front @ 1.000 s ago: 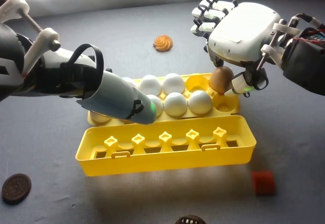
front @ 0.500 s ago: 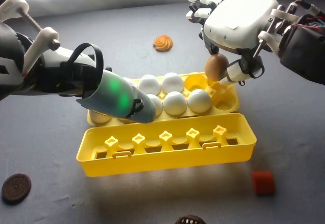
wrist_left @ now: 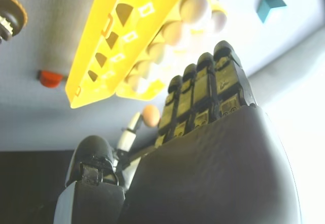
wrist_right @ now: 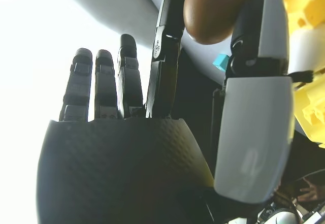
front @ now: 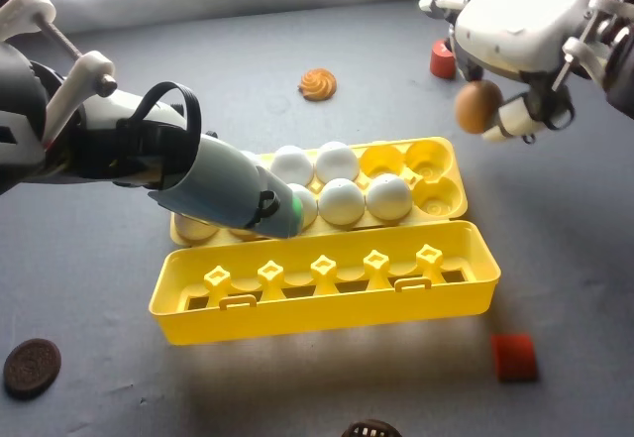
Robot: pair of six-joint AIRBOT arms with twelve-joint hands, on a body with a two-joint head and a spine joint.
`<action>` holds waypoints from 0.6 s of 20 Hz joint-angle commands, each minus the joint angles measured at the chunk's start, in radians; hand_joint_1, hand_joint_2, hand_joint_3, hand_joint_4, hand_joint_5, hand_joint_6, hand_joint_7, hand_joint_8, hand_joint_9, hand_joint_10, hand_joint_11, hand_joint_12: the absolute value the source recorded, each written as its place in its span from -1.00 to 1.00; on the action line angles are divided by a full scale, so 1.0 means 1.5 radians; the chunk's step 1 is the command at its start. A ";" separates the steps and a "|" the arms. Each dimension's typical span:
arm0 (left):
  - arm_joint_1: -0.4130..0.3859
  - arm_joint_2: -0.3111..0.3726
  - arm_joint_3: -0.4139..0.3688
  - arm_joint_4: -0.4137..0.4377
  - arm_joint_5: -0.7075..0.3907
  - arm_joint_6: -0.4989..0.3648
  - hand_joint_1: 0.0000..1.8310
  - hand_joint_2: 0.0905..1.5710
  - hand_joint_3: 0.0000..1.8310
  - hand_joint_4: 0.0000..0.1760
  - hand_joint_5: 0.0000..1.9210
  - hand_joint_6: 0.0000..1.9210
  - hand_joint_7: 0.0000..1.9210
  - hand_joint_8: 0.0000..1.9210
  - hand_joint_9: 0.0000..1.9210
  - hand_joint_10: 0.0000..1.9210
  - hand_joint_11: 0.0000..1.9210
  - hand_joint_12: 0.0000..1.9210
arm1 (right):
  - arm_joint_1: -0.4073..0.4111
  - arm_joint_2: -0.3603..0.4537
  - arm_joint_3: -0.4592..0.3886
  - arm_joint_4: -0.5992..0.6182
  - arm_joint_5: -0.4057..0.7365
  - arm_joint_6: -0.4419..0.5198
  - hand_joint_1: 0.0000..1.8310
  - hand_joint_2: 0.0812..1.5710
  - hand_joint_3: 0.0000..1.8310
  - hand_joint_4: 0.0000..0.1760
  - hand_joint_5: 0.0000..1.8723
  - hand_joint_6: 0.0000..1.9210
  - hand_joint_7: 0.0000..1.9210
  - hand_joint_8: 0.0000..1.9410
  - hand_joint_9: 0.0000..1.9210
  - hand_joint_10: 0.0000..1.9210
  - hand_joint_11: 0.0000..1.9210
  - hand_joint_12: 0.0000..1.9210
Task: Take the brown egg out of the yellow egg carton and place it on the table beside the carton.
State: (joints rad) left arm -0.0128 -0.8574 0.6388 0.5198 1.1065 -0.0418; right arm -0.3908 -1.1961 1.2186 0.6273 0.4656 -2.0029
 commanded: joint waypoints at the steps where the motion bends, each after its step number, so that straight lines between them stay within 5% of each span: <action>1: -0.009 0.001 0.002 0.032 -0.025 0.001 -1.00 0.50 -1.00 -1.00 -0.93 -1.00 -0.94 -1.00 -0.96 -1.00 -0.99 -0.95 | -0.002 0.007 0.003 -0.027 0.066 -0.003 0.27 0.23 -1.00 -1.00 0.36 -0.50 -0.70 -1.00 -0.97 -1.00 -1.00 -1.00; 12: -0.009 0.001 0.003 0.032 -0.025 0.000 -1.00 0.51 -1.00 -1.00 -0.91 -0.99 -0.92 -0.99 -0.94 -0.99 -0.97 -0.93 | -0.031 0.025 0.003 -0.075 0.065 -0.008 0.27 0.24 -1.00 -1.00 0.35 -0.48 -0.68 -1.00 -0.89 -0.99 -1.00 -1.00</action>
State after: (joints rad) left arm -0.0139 -0.8574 0.6399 0.5209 1.1057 -0.0422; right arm -0.4419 -1.1694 1.2182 0.5373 0.4580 -2.0087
